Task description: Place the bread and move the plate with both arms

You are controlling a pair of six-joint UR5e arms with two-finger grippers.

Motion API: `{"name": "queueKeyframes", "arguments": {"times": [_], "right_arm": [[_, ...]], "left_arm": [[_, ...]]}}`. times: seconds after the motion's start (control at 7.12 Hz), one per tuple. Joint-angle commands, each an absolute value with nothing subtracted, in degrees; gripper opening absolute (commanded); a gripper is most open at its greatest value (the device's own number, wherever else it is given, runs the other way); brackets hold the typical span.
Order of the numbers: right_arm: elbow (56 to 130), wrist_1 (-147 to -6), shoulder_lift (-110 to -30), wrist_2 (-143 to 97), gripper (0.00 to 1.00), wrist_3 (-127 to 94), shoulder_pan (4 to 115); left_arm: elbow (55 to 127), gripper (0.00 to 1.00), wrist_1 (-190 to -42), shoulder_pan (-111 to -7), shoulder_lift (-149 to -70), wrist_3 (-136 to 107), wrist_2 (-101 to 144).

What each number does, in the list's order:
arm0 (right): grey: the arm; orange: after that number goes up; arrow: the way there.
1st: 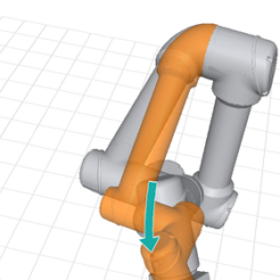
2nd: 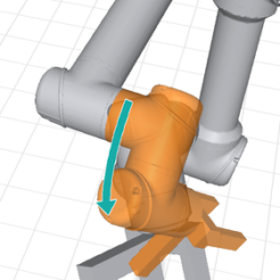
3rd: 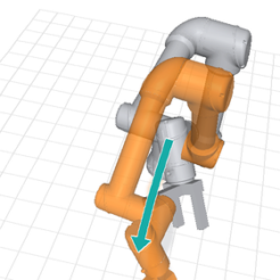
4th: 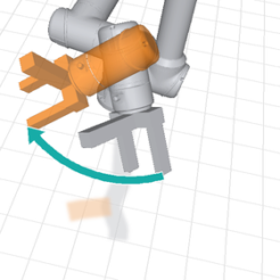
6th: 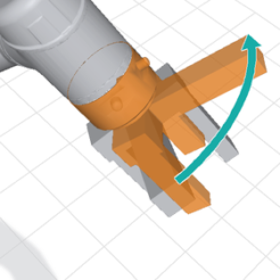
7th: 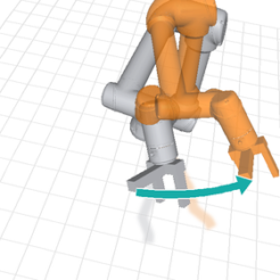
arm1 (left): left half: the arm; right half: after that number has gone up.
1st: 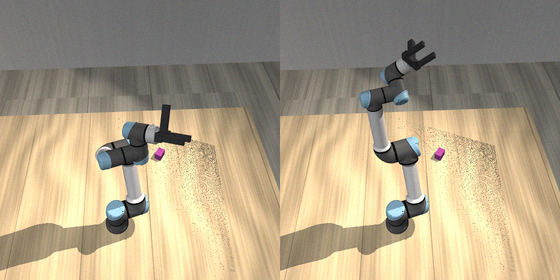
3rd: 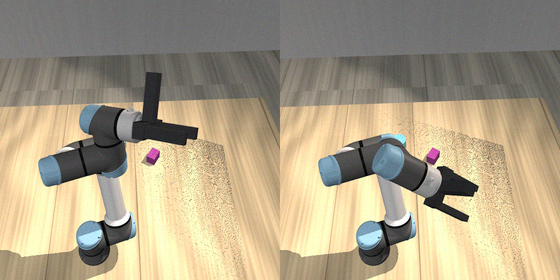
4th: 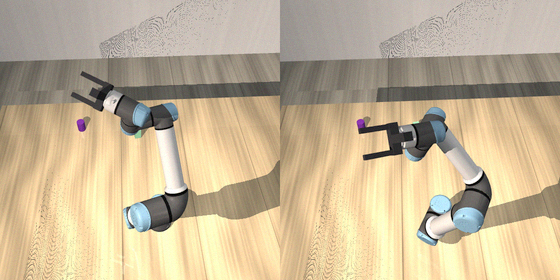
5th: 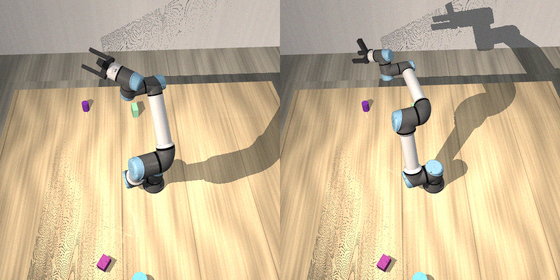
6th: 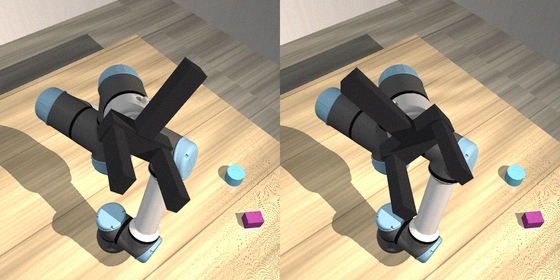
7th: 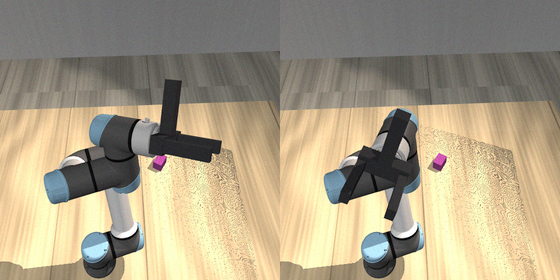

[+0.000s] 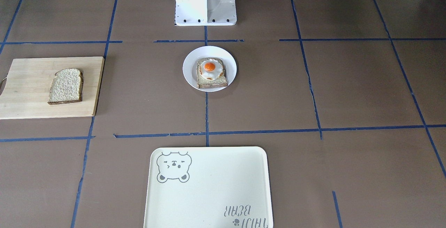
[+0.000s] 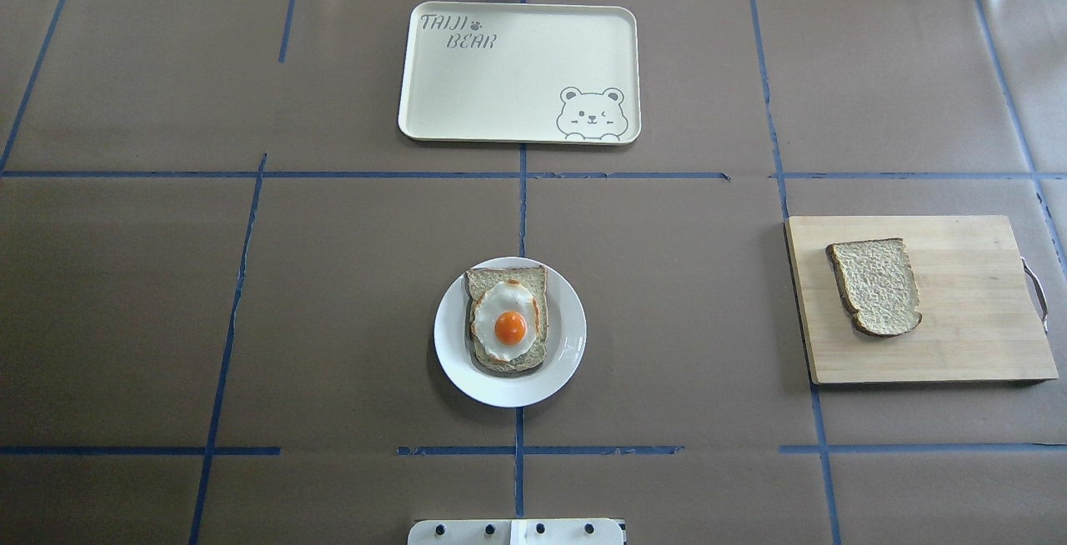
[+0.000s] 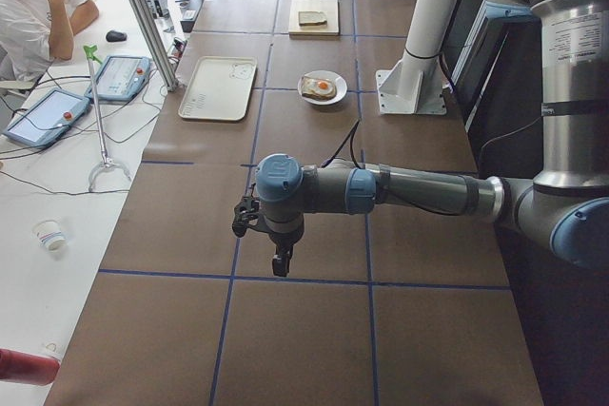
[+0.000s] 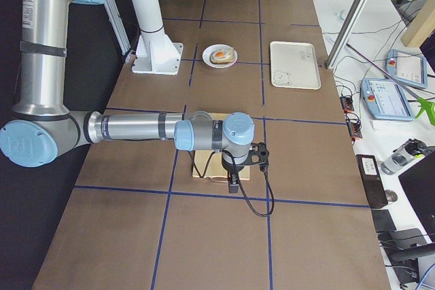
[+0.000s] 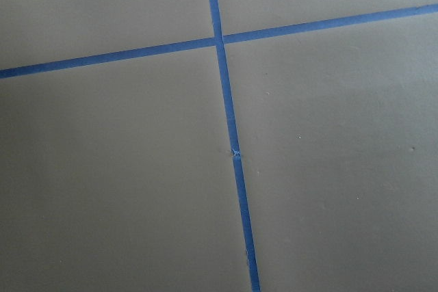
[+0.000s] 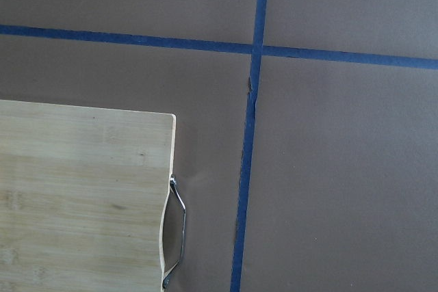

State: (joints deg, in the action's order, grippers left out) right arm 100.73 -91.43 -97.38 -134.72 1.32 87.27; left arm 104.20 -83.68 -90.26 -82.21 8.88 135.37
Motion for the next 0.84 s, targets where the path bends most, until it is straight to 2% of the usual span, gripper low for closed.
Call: {"name": "queueKeyframes", "arguments": {"times": [0.0, 0.7], "right_arm": [[100.72, -91.41, -97.30, -134.82, 1.00, 1.32, 87.19], [101.16, -91.23, -97.29, -137.63, 1.00, 1.50, 87.19]], "left_arm": [[104.93, 1.00, -83.58, -90.26, -82.18, 8.96, 135.27], [105.12, 1.00, -84.20, -90.26, -81.65, 8.17, 135.44]]}}
